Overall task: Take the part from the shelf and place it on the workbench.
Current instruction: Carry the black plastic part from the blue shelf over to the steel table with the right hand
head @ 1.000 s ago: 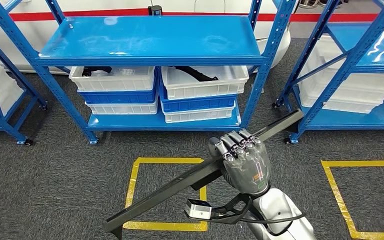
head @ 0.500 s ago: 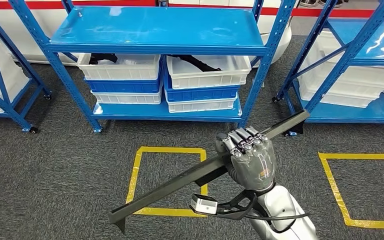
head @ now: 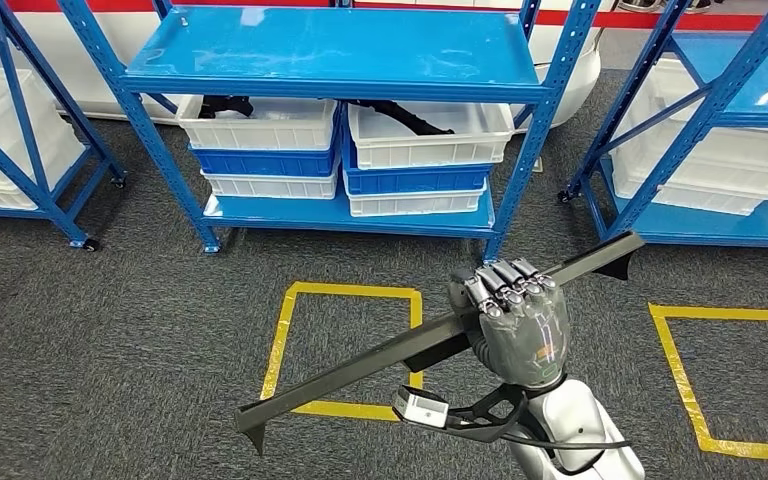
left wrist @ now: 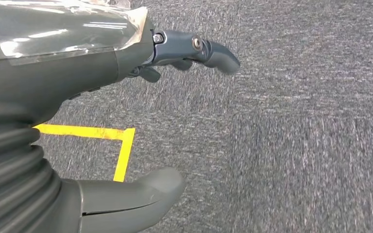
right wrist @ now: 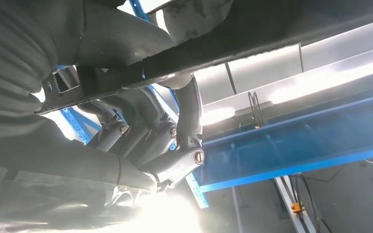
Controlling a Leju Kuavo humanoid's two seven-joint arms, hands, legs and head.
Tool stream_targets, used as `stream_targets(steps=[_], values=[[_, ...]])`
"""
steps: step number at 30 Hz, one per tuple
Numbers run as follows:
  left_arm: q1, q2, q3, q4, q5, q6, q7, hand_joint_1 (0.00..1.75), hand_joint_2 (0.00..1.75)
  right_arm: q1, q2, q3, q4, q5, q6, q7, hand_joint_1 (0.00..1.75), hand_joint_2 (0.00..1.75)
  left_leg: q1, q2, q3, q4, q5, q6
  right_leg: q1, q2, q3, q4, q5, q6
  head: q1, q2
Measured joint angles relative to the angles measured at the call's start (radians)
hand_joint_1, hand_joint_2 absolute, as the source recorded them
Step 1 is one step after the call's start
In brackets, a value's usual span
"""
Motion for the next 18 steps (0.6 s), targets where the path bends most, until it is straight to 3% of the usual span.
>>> stream_targets(steps=[5, 11, 15, 18], values=[[0.0, -0.001, -0.001, 0.0, -0.001, -0.001, 0.003, 0.0, 1.75, 0.007, 0.017, -0.007, -0.001, 0.023, 0.007, 0.002, 1.75, 1.75, 0.006, 0.0, -0.001, -0.009, 0.012, -0.019, 0.006, 0.0, -0.007, 0.001, 0.008, -0.013, 0.001, 0.0], [0.0, -0.001, -0.004, 0.0, -0.003, -0.001, 0.007, 0.0, 1.75, 0.023, 0.024, -0.02, -0.008, 0.034, 0.007, 0.004, 1.75, 1.75, 0.009, 0.0, -0.005, -0.011, 0.018, -0.027, 0.01, 0.0, -0.012, 0.002, 0.011, -0.019, 0.002, 0.0], [0.0, -0.001, -0.004, 0.0, -0.003, -0.001, 0.008, 0.0, 1.75, 0.03, 0.025, -0.024, -0.009, 0.019, 0.007, 0.004, 1.75, 1.75, 0.008, 0.0, -0.006, -0.01, 0.018, -0.028, 0.009, 0.0, -0.013, 0.001, 0.012, -0.018, 0.007, 0.0], [-0.001, -0.001, -0.004, 0.0, -0.003, -0.001, 0.009, 0.0, 1.75, 0.034, 0.027, -0.026, -0.018, -0.002, 0.006, 0.002, 1.75, 1.75, 0.007, 0.004, 0.003, -0.029, 0.029, -0.012, 0.003, 0.002, -0.01, -0.01, 0.02, -0.004, 0.01, 0.0]])
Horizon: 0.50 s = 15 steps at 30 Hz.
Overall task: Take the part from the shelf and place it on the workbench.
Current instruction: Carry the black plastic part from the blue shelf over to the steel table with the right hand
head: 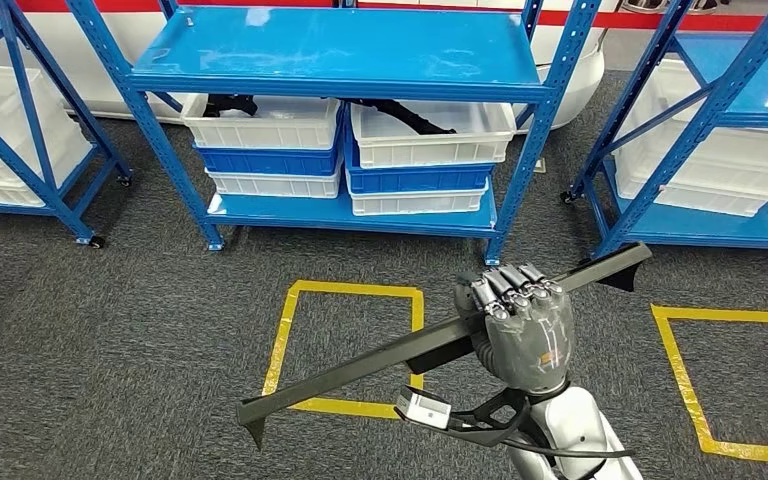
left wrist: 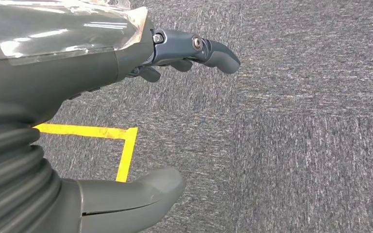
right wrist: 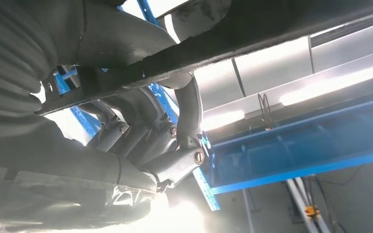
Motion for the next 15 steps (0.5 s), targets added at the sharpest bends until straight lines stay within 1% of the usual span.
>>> stream_targets(steps=[1, 2, 3, 4, 5, 6, 7, 8, 9, 10, 11, 12, 13, 14, 15], values=[[0.0, -0.001, 0.0, 0.0, 0.0, 0.0, 0.0, 0.0, 1.75, 0.001, 0.001, -0.001, -0.005, -0.005, -0.001, -0.001, 1.75, 1.75, 0.002, 0.004, 0.008, -0.019, 0.01, 0.008, 0.001, 0.001, -0.007, 0.009, -0.007, 0.002, 0.001, 0.0], [-0.001, -0.003, 0.0, 0.0, 0.0, 0.0, 0.0, 0.0, 1.75, 0.002, 0.001, -0.002, -0.01, -0.008, -0.002, -0.002, 1.75, 1.75, 0.005, 0.01, 0.015, -0.038, 0.02, 0.013, 0.002, 0.001, -0.022, 0.036, -0.023, 0.001, 0.005, 0.0], [-0.001, -0.004, 0.0, 0.0, 0.0, 0.0, 0.0, 0.0, 1.75, 0.004, 0.001, -0.003, -0.012, -0.009, -0.004, -0.002, 1.75, 1.75, 0.009, 0.016, 0.019, -0.049, 0.027, 0.015, 0.0, 0.001, -0.048, 0.088, -0.05, -0.001, 0.011, 0.0], [-0.001, -0.004, 0.0, 0.0, 0.001, 0.0, 0.0, 0.0, 1.75, 0.007, 0.001, -0.005, -0.013, -0.01, -0.005, -0.003, 1.75, 1.75, 0.01, 0.021, 0.018, -0.054, 0.03, 0.016, -0.003, 0.001, -0.081, 0.152, -0.08, -0.002, 0.019, 0.0], [-0.001, -0.005, 0.0, 0.0, 0.002, -0.002, -0.001, 0.0, 1.75, 0.011, 0.001, -0.006, -0.013, -0.01, -0.007, -0.003, 1.75, 1.75, 0.011, 0.027, 0.014, -0.053, 0.032, 0.015, -0.008, 0.001, -0.11, 0.213, -0.103, 0.001, 0.026, 0.0], [-0.001, -0.005, 0.0, 0.0, 0.005, -0.007, -0.003, 0.0, 1.75, 0.016, 0.001, -0.008, -0.014, -0.01, -0.008, -0.004, 1.75, 1.75, 0.013, 0.033, 0.01, -0.051, 0.033, 0.011, -0.015, 0.0, -0.129, 0.252, -0.114, 0.008, 0.031, 0.0], [-0.001, -0.005, 0.0, 0.0, 0.011, -0.014, -0.007, 0.0, 1.75, 0.021, 0.001, -0.009, -0.015, -0.008, -0.009, -0.004, 1.75, 1.75, 0.017, 0.04, 0.005, -0.048, 0.033, 0.005, -0.022, -0.001, -0.128, 0.254, -0.11, 0.02, 0.036, 0.0], [0.0, -0.006, 0.001, 0.0, 0.016, -0.022, -0.012, 0.0, 1.75, 0.023, 0.001, -0.01, -0.017, -0.005, -0.01, -0.004, 1.75, 1.75, 0.022, 0.047, -0.001, -0.041, 0.033, -0.002, -0.029, -0.006, -0.106, 0.213, -0.091, 0.035, 0.039, 0.0], [0.0, -0.006, 0.001, 0.0, 0.021, -0.028, -0.017, 0.0, 1.75, 0.024, 0.001, -0.012, -0.02, -0.003, -0.01, -0.004, 1.75, 1.75, 0.029, 0.055, -0.008, -0.029, 0.03, -0.012, -0.037, -0.019, -0.067, 0.142, -0.066, 0.052, 0.043, 0.0], [0.0, -0.003, 0.001, -0.001, 0.023, -0.031, -0.022, 0.0, 1.75, 0.025, 0.003, -0.013, -0.024, 0.0, -0.011, -0.004, 1.75, 1.75, 0.031, 0.062, -0.016, -0.016, 0.025, -0.024, -0.04, -0.038, -0.038, 0.085, -0.046, 0.063, 0.048, 0.0], [0.001, -0.001, 0.001, -0.001, 0.024, -0.032, -0.025, 0.0, 1.75, 0.025, 0.004, -0.014, -0.029, 0.002, -0.012, -0.004, 1.75, 1.75, 0.034, 0.069, -0.021, 0.0, 0.017, -0.037, -0.039, -0.053, -0.017, 0.044, -0.031, 0.065, 0.054, 0.0], [0.001, 0.0, 0.001, -0.002, 0.023, -0.031, -0.027, 0.0, 1.75, 0.026, 0.006, -0.016, -0.034, 0.004, -0.013, -0.005, 1.75, 1.75, 0.034, 0.076, -0.022, 0.011, 0.009, -0.048, -0.037, -0.063, -0.013, 0.031, -0.027, 0.056, 0.055, 0.0], [0.001, 0.002, 0.001, -0.002, 0.023, -0.03, -0.029, 0.0, 1.75, 0.029, 0.008, -0.017, -0.039, 0.005, -0.015, -0.005, 1.75, 1.75, 0.033, 0.084, -0.02, 0.016, 0.003, -0.057, -0.032, -0.062, -0.022, 0.04, -0.027, 0.041, 0.055, 0.0], [0.001, 0.001, 0.001, -0.002, 0.023, -0.029, -0.029, 0.0, 1.75, 0.031, 0.01, -0.018, -0.043, 0.006, -0.016, -0.005, 1.75, 1.75, 0.036, 0.093, -0.016, 0.017, 0.0, -0.063, -0.031, -0.051, -0.024, 0.043, -0.026, 0.025, 0.051, 0.0], [0.001, 0.0, 0.001, -0.002, 0.022, -0.028, -0.029, 0.0, 1.75, 0.035, 0.01, -0.02, -0.046, 0.007, -0.017, -0.006, 1.75, 1.75, 0.039, 0.099, -0.012, 0.016, -0.002, -0.067, -0.031, -0.041, -0.027, 0.045, -0.024, 0.013, 0.045, 0.0]])
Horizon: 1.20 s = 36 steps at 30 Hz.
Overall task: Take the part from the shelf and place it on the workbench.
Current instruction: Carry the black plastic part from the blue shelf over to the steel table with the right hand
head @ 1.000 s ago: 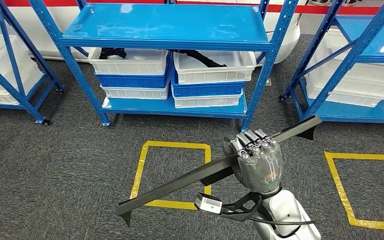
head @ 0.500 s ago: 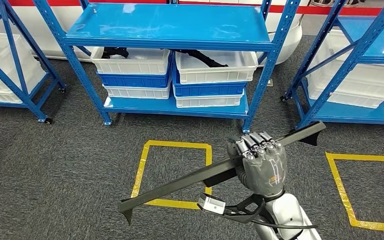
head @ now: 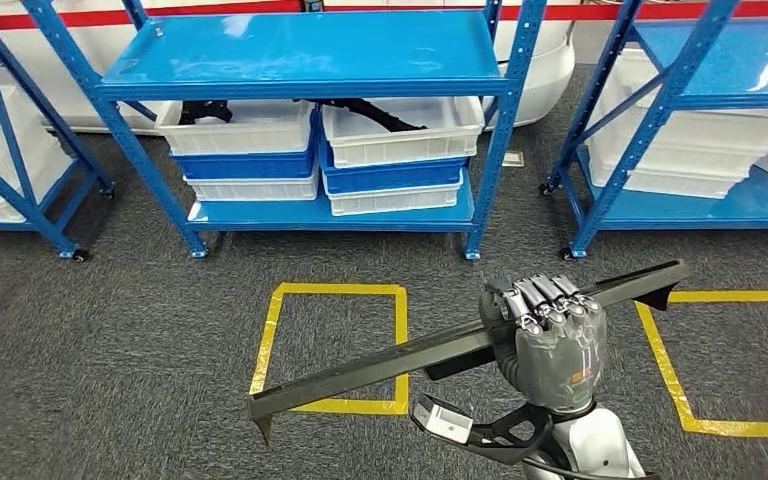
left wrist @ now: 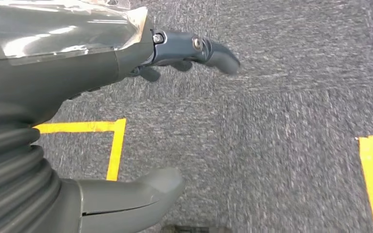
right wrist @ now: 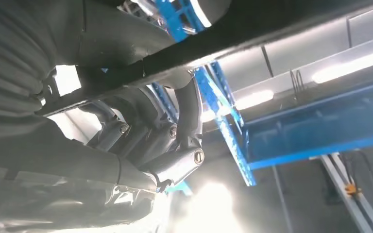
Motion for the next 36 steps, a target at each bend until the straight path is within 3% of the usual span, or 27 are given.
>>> stream_targets(steps=[2, 4, 6, 7, 8, 10, 12, 13, 15, 17, 19, 20, 22, 23, 24, 26, 28, 30, 31, 33, 34, 36], values=[[0.0, 0.001, 0.0, 0.0, -0.001, 0.001, 0.0, 0.0, 1.75, 0.005, 0.002, -0.002, -0.005, 0.004, -0.001, -0.001, 1.75, 1.75, 0.006, -0.03, -0.013, 0.042, -0.046, -0.004, -0.001, 0.02, -0.002, 0.0, 0.011, -0.019, -0.011, 0.0], [0.002, 0.003, 0.0, 0.0, -0.002, 0.001, 0.0, 0.0, 1.75, 0.008, 0.005, -0.003, -0.008, 0.008, -0.001, -0.001, 1.75, 1.75, 0.003, -0.083, -0.06, 0.167, -0.139, -0.002, 0.003, 0.039, -0.009, 0.0, 0.021, -0.034, -0.024, 0.0], [0.003, 0.003, 0.0, 0.0, -0.001, 0.001, 0.0, 0.0, 1.75, 0.012, 0.007, -0.004, -0.008, 0.011, -0.001, -0.001, 1.75, 1.75, -0.006, -0.101, -0.104, 0.288, -0.201, 0.008, 0.014, 0.061, -0.018, 0.0, 0.028, -0.041, -0.032, 0.0], [0.003, 0.004, 0.0, 0.0, -0.001, 0.001, 0.0, 0.0, 1.75, 0.014, 0.007, -0.004, -0.008, 0.012, -0.001, -0.001, 1.75, 1.75, -0.01, -0.104, -0.105, 0.303, -0.203, 0.016, 0.018, 0.073, -0.022, 0.0, 0.031, -0.042, -0.033, 0.0], [0.004, 0.004, 0.0, 0.0, -0.001, 0.001, 0.0, 0.0, 1.75, 0.016, 0.007, -0.004, -0.009, 0.013, -0.001, -0.001, 1.75, 1.75, -0.015, -0.108, -0.086, 0.279, -0.188, 0.026, 0.023, 0.087, -0.025, 0.001, 0.035, -0.042, -0.034, 0.0], [0.004, 0.005, 0.0, 0.0, -0.001, 0.001, -0.001, 0.0, 1.75, 0.017, 0.007, -0.005, -0.012, 0.014, -0.001, 0.0, 1.75, 1.75, -0.023, -0.142, -0.007, 0.152, -0.138, 0.049, 0.027, 0.113, -0.029, 0.001, 0.042, -0.038, -0.035, 0.0], [0.005, 0.005, 0.0, 0.0, -0.001, 0.001, -0.003, 0.0, 1.75, 0.017, 0.008, -0.006, -0.016, 0.015, -0.001, 0.002, 1.75, 1.75, -0.032, -0.181, 0.05, 0.056, -0.106, 0.064, 0.032, 0.135, -0.032, 0.001, 0.048, -0.032, -0.034, 0.0], [0.005, 0.006, 0.0, 0.0, -0.001, 0.002, -0.004, 0.0, 1.75, 0.018, 0.008, -0.006, -0.019, 0.016, -0.001, 0.003, 1.75, 1.75, -0.037, -0.187, 0.059, 0.04, -0.102, 0.066, 0.033, 0.145, -0.034, 0.0, 0.052, -0.028, -0.032, 0.0], [0.004, 0.003, -0.001, 0.0, -0.001, 0.003, -0.006, 0.0, 1.75, 0.023, 0.008, -0.009, -0.024, 0.019, -0.001, 0.004, 1.75, 1.75, -0.042, -0.163, 0.062, 0.033, -0.091, 0.07, 0.035, 0.164, -0.041, -0.003, 0.06, -0.015, -0.031, 0.0], [0.002, 0.001, -0.001, 0.0, -0.001, 0.006, -0.009, 0.0, 1.75, 0.028, 0.008, -0.012, -0.031, 0.023, -0.001, 0.006, 1.75, 1.75, -0.041, -0.137, 0.062, 0.017, -0.074, 0.081, 0.039, 0.137, -0.065, 0.024, 0.044, -0.011, -0.026, 0.0], [0.003, 0.0, -0.001, 0.0, 0.0, 0.009, -0.014, 0.0, 1.75, 0.031, 0.008, -0.014, -0.035, 0.027, 0.0, 0.008, 1.75, 1.75, -0.042, -0.109, 0.056, 0.008, -0.063, 0.089, 0.04, 0.081, -0.116, 0.126, -0.014, -0.017, -0.018, 0.0], [0.005, 0.0, -0.001, 0.0, 0.0, 0.009, -0.016, 0.0, 1.75, 0.033, 0.008, -0.014, -0.036, 0.028, 0.0, 0.009, 1.75, 1.75, -0.044, -0.093, 0.051, 0.008, -0.06, 0.091, 0.038, 0.064, -0.146, 0.197, -0.048, -0.017, -0.014, 0.0], [0.008, -0.001, 0.0, 0.0, 0.0, 0.01, -0.017, 0.0, 1.75, 0.038, 0.007, -0.015, -0.036, 0.03, 0.0, 0.01, 1.75, 1.75, -0.046, -0.063, 0.044, 0.008, -0.057, 0.089, 0.032, 0.051, -0.17, 0.278, -0.081, -0.007, -0.011, 0.0], [0.009, -0.001, 0.0, 0.0, 0.0, 0.01, -0.018, 0.0, 1.75, 0.04, 0.007, -0.016, -0.036, 0.03, 0.0, 0.01, 1.75, 1.75, -0.046, -0.048, 0.041, 0.009, -0.055, 0.088, 0.029, 0.046, -0.149, 0.256, -0.074, 0.002, -0.009, 0.0], [0.009, -0.001, -0.001, 0.0, 0.0, 0.01, -0.018, 0.0, 1.75, 0.041, 0.007, -0.017, -0.036, 0.03, 0.0, 0.011, 1.75, 1.75, -0.046, -0.035, 0.04, 0.009, -0.054, 0.086, 0.026, 0.036, -0.106, 0.195, -0.057, 0.011, -0.007, 0.0], [0.009, -0.002, -0.001, 0.0, -0.001, 0.01, -0.018, 0.0, 1.75, 0.04, 0.008, -0.019, -0.037, 0.03, 0.0, 0.011, 1.75, 1.75, -0.049, -0.011, 0.041, 0.013, -0.054, 0.079, 0.026, -0.016, -0.007, 0.043, -0.021, 0.018, -0.003, 0.0], [0.009, -0.003, -0.001, 0.0, -0.001, 0.011, -0.02, 0.0, 1.75, 0.039, 0.008, -0.02, -0.039, 0.031, 0.0, 0.011, 1.75, 1.75, -0.052, 0.009, 0.046, 0.016, -0.057, 0.069, 0.031, -0.047, 0.029, -0.022, -0.004, 0.005, -0.005, 0.0], [0.009, -0.003, -0.002, 0.0, -0.002, 0.013, -0.026, 0.0, 1.75, 0.038, 0.009, -0.021, -0.042, 0.032, 0.0, 0.011, 1.75, 1.75, -0.05, 0.027, 0.052, 0.016, -0.058, 0.057, 0.031, -0.029, 0.025, -0.024, 0.007, -0.012, -0.006, 0.0], [0.009, -0.003, -0.003, 0.0, -0.004, 0.015, -0.032, 0.0, 1.75, 0.039, 0.009, -0.021, -0.044, 0.032, 0.0, 0.012, 1.75, 1.75, -0.047, 0.02, 0.051, 0.02, -0.063, 0.049, 0.026, -0.018, 0.025, -0.027, 0.012, -0.019, -0.007, 0.0], [0.009, -0.004, -0.007, 0.0, -0.008, 0.019, -0.052, 0.0, 1.75, 0.042, 0.009, -0.022, -0.046, 0.034, 0.0, 0.014, 1.75, 1.75, -0.041, -0.034, 0.03, 0.074, -0.109, 0.035, 0.012, 0.006, 0.023, -0.032, 0.026, -0.036, -0.011, 0.0], [0.011, -0.004, -0.009, 0.0, -0.01, 0.023, -0.064, 0.0, 1.75, 0.043, 0.01, -0.022, -0.047, 0.036, 0.0, 0.014, 1.75, 1.75, -0.038, -0.069, 0.007, 0.13, -0.149, 0.029, 0.01, 0.016, 0.019, -0.032, 0.031, -0.041, -0.015, 0.0], [0.015, -0.004, -0.014, 0.0, -0.015, 0.035, -0.092, 0.0, 1.75, 0.046, 0.012, -0.022, -0.048, 0.04, -0.001, 0.015, 1.75, 1.75, -0.035, -0.101, -0.046, 0.256, -0.217, 0.023, 0.01, 0.041, 0.007, -0.032, 0.039, -0.045, -0.02, 0.0]])
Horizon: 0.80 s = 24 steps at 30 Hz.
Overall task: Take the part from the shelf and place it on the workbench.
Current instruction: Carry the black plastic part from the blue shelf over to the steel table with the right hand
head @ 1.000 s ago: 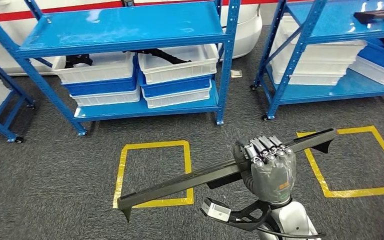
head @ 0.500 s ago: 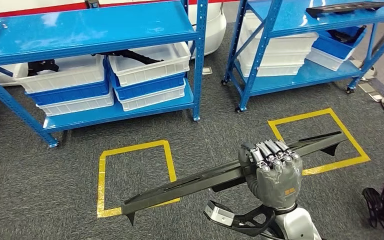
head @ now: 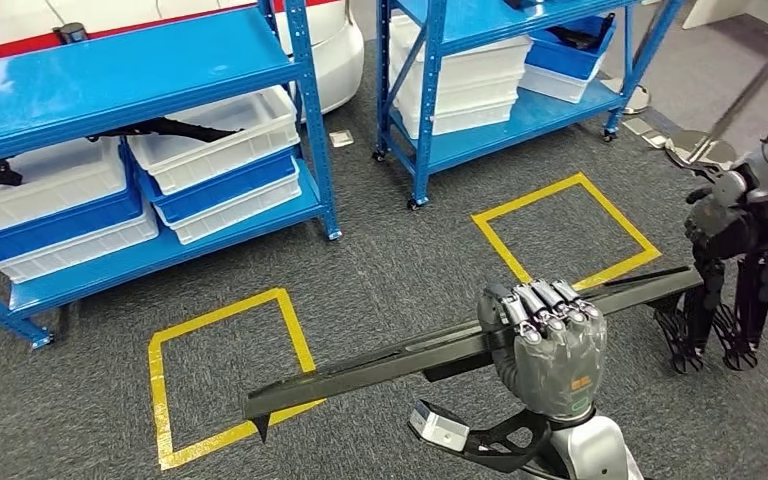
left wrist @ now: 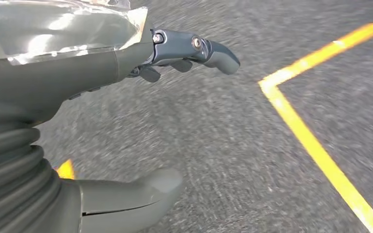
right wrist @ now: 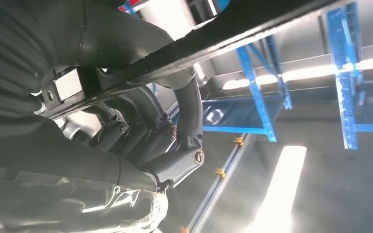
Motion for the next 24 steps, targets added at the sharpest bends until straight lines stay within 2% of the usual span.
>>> stream_targets(steps=[1, 2, 3, 4, 6, 7, 8, 9, 10, 11, 12, 14, 15, 16, 17, 18, 20, 21, 22, 24], values=[[0.002, 0.0, -0.003, 0.0, -0.002, 0.006, -0.014, 0.0, 1.75, 0.003, 0.0, 0.0, 0.0, 0.002, -0.001, 0.001, 1.75, 1.75, 0.002, -0.004, -0.013, 0.035, -0.009, -0.002, -0.001, 0.014, -0.004, 0.001, 0.003, 0.002, -0.001, 0.0], [0.002, 0.0, -0.006, 0.0, -0.004, 0.011, -0.027, 0.0, 1.75, 0.008, 0.0, -0.001, 0.0, 0.003, -0.001, 0.001, 1.75, 1.75, 0.005, -0.005, -0.009, 0.032, 0.003, -0.004, -0.002, 0.028, -0.007, 0.001, 0.006, 0.005, -0.002, 0.0], [0.003, 0.0, -0.009, 0.0, -0.005, 0.016, -0.038, 0.0, 1.75, 0.011, 0.0, -0.002, 0.0, 0.004, -0.003, 0.002, 1.75, 1.75, 0.008, -0.008, 0.014, -0.008, 0.031, -0.005, -0.003, 0.042, -0.009, 0.002, 0.008, 0.008, -0.002, 0.0], [0.003, 0.0, -0.011, 0.0, -0.006, 0.019, -0.048, 0.0, 1.75, 0.013, 0.001, -0.003, 0.0, 0.004, -0.004, 0.002, 1.75, 1.75, 0.013, -0.023, 0.05, -0.075, 0.067, -0.005, -0.005, 0.056, -0.01, 0.004, 0.01, 0.012, -0.004, 0.0], [0.003, 0.0, -0.015, 0.0, -0.009, 0.019, -0.058, 0.0, 1.75, 0.014, 0.001, -0.006, 0.0, 0.005, -0.006, 0.001, 1.75, 1.75, 0.021, -0.073, 0.11, -0.197, 0.113, -0.004, -0.002, 0.08, -0.017, 0.012, 0.013, 0.022, -0.007, 0.0], [0.003, 0.0, -0.017, 0.0, -0.012, 0.017, -0.059, 0.0, 1.75, 0.013, 0.001, -0.007, 0.0, 0.005, -0.007, 0.001, 1.75, 1.75, 0.021, -0.091, 0.122, -0.226, 0.119, -0.001, 0.0, 0.09, -0.023, 0.014, 0.016, 0.03, -0.005, 0.0], [0.003, 0.0, -0.019, 0.0, -0.014, 0.015, -0.058, 0.0, 1.75, 0.014, 0.001, -0.008, 0.0, 0.005, -0.007, 0.0, 1.75, 1.75, 0.017, -0.094, 0.123, -0.233, 0.118, 0.005, 0.001, 0.101, -0.031, 0.014, 0.02, 0.04, -0.004, 0.0], [0.003, 0.0, -0.021, 0.0, -0.016, 0.012, -0.056, 0.0, 1.75, 0.014, 0.001, -0.009, 0.001, 0.004, -0.007, -0.001, 1.75, 1.75, 0.012, -0.082, 0.12, -0.234, 0.12, 0.013, 0.0, 0.112, -0.036, 0.011, 0.025, 0.05, 0.0, 0.0], [0.003, -0.001, -0.023, 0.0, -0.016, 0.011, -0.057, 0.0, 1.75, 0.015, 0.001, -0.009, 0.001, 0.003, -0.008, -0.003, 1.75, 1.75, 0.008, -0.069, 0.119, -0.238, 0.126, 0.024, -0.002, 0.112, -0.044, 0.013, 0.028, 0.057, 0.001, 0.0], [0.003, -0.001, -0.025, 0.0, -0.015, 0.009, -0.059, 0.0, 1.75, 0.014, 0.001, -0.009, 0.002, 0.002, -0.008, -0.004, 1.75, 1.75, 0.006, -0.058, 0.119, -0.243, 0.133, 0.036, -0.001, 0.097, -0.054, 0.025, 0.022, 0.061, 0.003, 0.0], [0.003, -0.001, -0.027, 0.0, -0.014, 0.007, -0.062, 0.0, 1.75, 0.011, 0.001, -0.009, 0.003, 0.001, -0.009, -0.007, 1.75, 1.75, 0.004, -0.047, 0.118, -0.249, 0.14, 0.046, 0.0, 0.073, -0.071, 0.056, 0.005, 0.059, 0.007, 0.0], [0.005, 0.001, -0.028, 0.0, -0.007, 0.006, -0.068, 0.0, 1.75, 0.005, 0.001, -0.008, 0.008, -0.004, -0.011, -0.01, 1.75, 1.75, 0.0, -0.027, 0.112, -0.253, 0.148, 0.058, 0.001, 0.023, -0.131, 0.18, -0.055, 0.05, 0.017, 0.0], [0.006, 0.002, -0.028, 0.0, -0.004, 0.007, -0.069, 0.0, 1.75, 0.003, 0.001, -0.007, 0.011, -0.006, -0.012, -0.012, 1.75, 1.75, -0.003, -0.017, 0.108, -0.253, 0.149, 0.06, 0.001, 0.014, -0.161, 0.249, -0.083, 0.049, 0.02, 0.0], [0.007, 0.002, -0.028, 0.0, -0.003, 0.009, -0.07, 0.0, 1.75, 0.002, 0.001, -0.007, 0.014, -0.007, -0.012, -0.013, 1.75, 1.75, -0.006, -0.009, 0.105, -0.253, 0.151, 0.061, 0.001, 0.011, -0.177, 0.295, -0.099, 0.051, 0.022, 0.0], [0.008, 0.002, -0.028, 0.0, -0.003, 0.013, -0.07, 0.0, 1.75, 0.002, 0.001, -0.007, 0.018, -0.008, -0.013, -0.013, 1.75, 1.75, -0.007, -0.003, 0.102, -0.252, 0.152, 0.061, 0.001, 0.01, -0.173, 0.303, -0.1, 0.056, 0.023, 0.0], [0.009, 0.002, -0.028, 0.0, -0.003, 0.016, -0.069, 0.0, 1.75, 0.001, 0.001, -0.006, 0.02, -0.009, -0.013, -0.014, 1.75, 1.75, -0.008, 0.001, 0.101, -0.252, 0.154, 0.06, 0.001, 0.009, -0.146, 0.269, -0.087, 0.062, 0.024, 0.0], [0.009, 0.0, -0.028, 0.0, -0.003, 0.021, -0.068, 0.0, 1.75, -0.003, 0.001, -0.004, 0.023, -0.009, -0.013, -0.015, 1.75, 1.75, -0.009, 0.006, 0.101, -0.251, 0.156, 0.056, 0.002, 0.003, -0.053, 0.126, -0.049, 0.067, 0.027, 0.0], [0.009, 0.0, -0.028, 0.0, -0.003, 0.023, -0.068, 0.0, 1.75, -0.005, 0.001, -0.003, 0.023, -0.01, -0.013, -0.015, 1.75, 1.75, -0.011, 0.007, 0.101, -0.25, 0.156, 0.052, 0.006, 0.0, -0.016, 0.064, -0.036, 0.062, 0.028, 0.0], [0.009, 0.0, -0.028, 0.0, -0.004, 0.024, -0.068, 0.0, 1.75, -0.008, 0.002, -0.003, 0.023, -0.01, -0.013, -0.015, 1.75, 1.75, -0.014, 0.008, 0.1, -0.248, 0.155, 0.048, 0.009, -0.002, 0.008, 0.025, -0.028, 0.056, 0.027, 0.0], [0.009, 0.0, -0.028, 0.0, -0.004, 0.026, -0.068, 0.0, 1.75, -0.01, 0.003, -0.002, 0.025, -0.01, -0.013, -0.015, 1.75, 1.75, -0.017, 0.009, 0.096, -0.244, 0.154, 0.051, 0.01, -0.002, 0.015, 0.006, -0.022, 0.045, 0.02, 0.0]])
